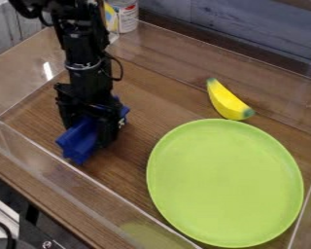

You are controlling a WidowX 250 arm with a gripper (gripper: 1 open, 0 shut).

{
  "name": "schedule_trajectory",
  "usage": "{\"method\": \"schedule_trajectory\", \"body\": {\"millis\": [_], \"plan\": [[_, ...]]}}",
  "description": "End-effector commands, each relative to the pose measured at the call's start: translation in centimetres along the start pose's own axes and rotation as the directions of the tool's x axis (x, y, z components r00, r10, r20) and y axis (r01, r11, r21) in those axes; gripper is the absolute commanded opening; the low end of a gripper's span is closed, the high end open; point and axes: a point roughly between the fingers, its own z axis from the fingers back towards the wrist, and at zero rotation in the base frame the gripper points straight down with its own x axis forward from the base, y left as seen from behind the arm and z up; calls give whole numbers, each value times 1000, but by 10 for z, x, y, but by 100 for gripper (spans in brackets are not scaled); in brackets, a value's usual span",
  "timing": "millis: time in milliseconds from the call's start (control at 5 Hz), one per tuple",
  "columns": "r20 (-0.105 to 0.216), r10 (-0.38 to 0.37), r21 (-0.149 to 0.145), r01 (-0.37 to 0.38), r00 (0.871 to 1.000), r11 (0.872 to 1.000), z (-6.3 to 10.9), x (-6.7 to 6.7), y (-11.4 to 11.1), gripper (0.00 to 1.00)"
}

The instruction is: Remove the blue object from inside the green plate and put it on the table

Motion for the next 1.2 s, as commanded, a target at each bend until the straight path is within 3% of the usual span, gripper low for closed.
{"method": "schedule_trajectory", "body": {"millis": [0, 1000], "plan": [[60, -11, 9, 11, 998, 1000, 15, 11, -2, 100], [77, -19, -16, 21, 997, 1000, 18, 15, -10, 100]]}}
